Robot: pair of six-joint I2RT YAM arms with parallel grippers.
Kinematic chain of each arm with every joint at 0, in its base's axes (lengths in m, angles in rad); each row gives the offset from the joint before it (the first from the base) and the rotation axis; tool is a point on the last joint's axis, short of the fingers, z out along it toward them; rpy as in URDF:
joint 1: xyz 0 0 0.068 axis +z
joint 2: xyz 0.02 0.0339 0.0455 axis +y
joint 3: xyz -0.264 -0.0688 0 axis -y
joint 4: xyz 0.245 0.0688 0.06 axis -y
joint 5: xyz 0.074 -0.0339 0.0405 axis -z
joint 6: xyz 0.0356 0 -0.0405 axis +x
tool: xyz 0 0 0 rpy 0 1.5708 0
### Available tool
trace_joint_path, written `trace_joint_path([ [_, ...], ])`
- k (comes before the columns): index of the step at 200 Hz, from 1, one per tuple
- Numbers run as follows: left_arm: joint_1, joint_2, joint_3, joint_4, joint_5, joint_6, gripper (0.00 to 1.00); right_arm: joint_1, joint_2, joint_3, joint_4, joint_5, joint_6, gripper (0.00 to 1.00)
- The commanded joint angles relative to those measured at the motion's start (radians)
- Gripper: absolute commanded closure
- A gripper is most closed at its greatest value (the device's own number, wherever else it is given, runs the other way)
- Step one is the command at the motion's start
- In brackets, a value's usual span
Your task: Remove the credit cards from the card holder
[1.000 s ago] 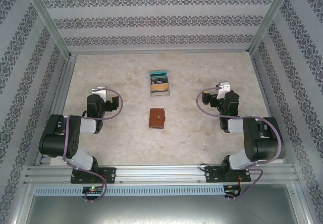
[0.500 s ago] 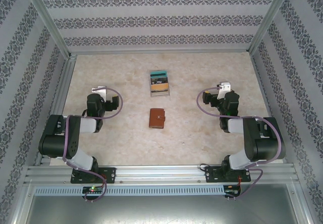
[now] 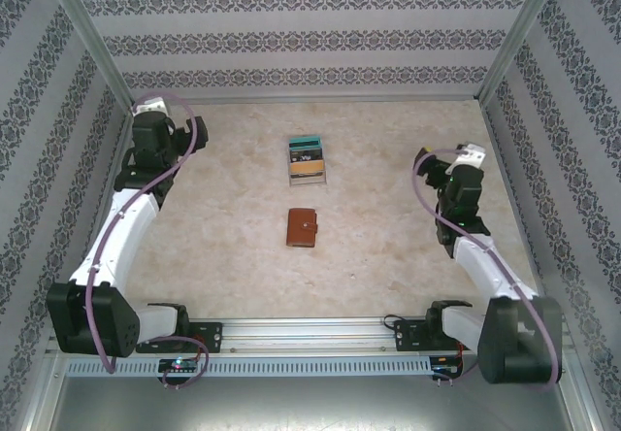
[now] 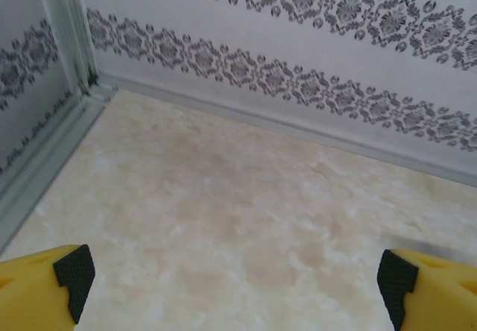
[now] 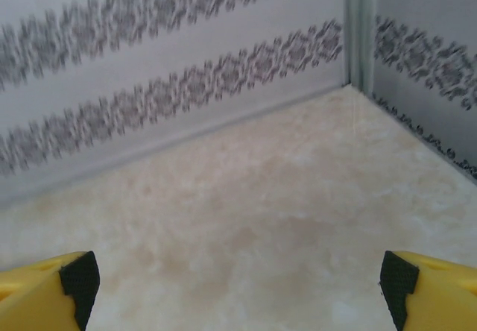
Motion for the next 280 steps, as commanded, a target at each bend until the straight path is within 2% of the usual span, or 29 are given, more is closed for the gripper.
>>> trace_joint_path([
  [1,0.009,-0.017,-0.027,-0.241,0.141,-0.126,0.01,-0.011,-0.039,0.026,-0.144,-0.075,0.190,0.02],
  [21,0.000,-0.044,-0.086,-0.220,0.262,-0.198,0.01,0.029,-0.046,0.069,-0.208,-0.158,0.203,0.02],
  [36,-0.022,-0.057,-0.128,-0.225,0.283,-0.264,0.01,0.106,-0.035,0.140,-0.345,-0.143,0.175,0.02],
  [50,-0.041,-0.063,-0.167,-0.223,0.317,-0.295,0.01,0.213,-0.013,0.188,-0.440,-0.069,0.131,0.02],
  [80,-0.118,-0.077,-0.245,-0.206,0.312,-0.339,0.00,0.453,0.048,0.259,-0.560,0.049,0.065,0.02],
  [100,-0.174,-0.060,-0.267,-0.221,0.308,-0.369,0.01,0.588,0.115,0.317,-0.638,0.116,0.083,0.02],
  [128,-0.256,-0.041,-0.304,-0.211,0.255,-0.410,0.01,0.749,0.236,0.397,-0.715,0.156,0.082,0.02],
  [152,-0.264,-0.063,-0.331,-0.187,0.215,-0.432,0.01,0.870,0.341,0.467,-0.779,0.200,0.123,0.02],
  [169,-0.262,-0.074,-0.320,-0.211,0.175,-0.379,0.01,0.911,0.405,0.507,-0.808,0.182,0.163,0.06],
  [199,-0.258,-0.053,-0.278,-0.259,0.167,-0.297,0.01,0.942,0.541,0.607,-0.883,0.118,0.207,0.32],
  [228,-0.252,-0.030,-0.263,-0.275,0.198,-0.295,0.01,0.950,0.651,0.689,-0.974,0.106,0.245,0.49],
  [280,-0.252,-0.027,-0.315,-0.218,0.241,-0.329,0.01,0.961,0.804,0.792,-1.061,0.083,0.229,0.57],
])
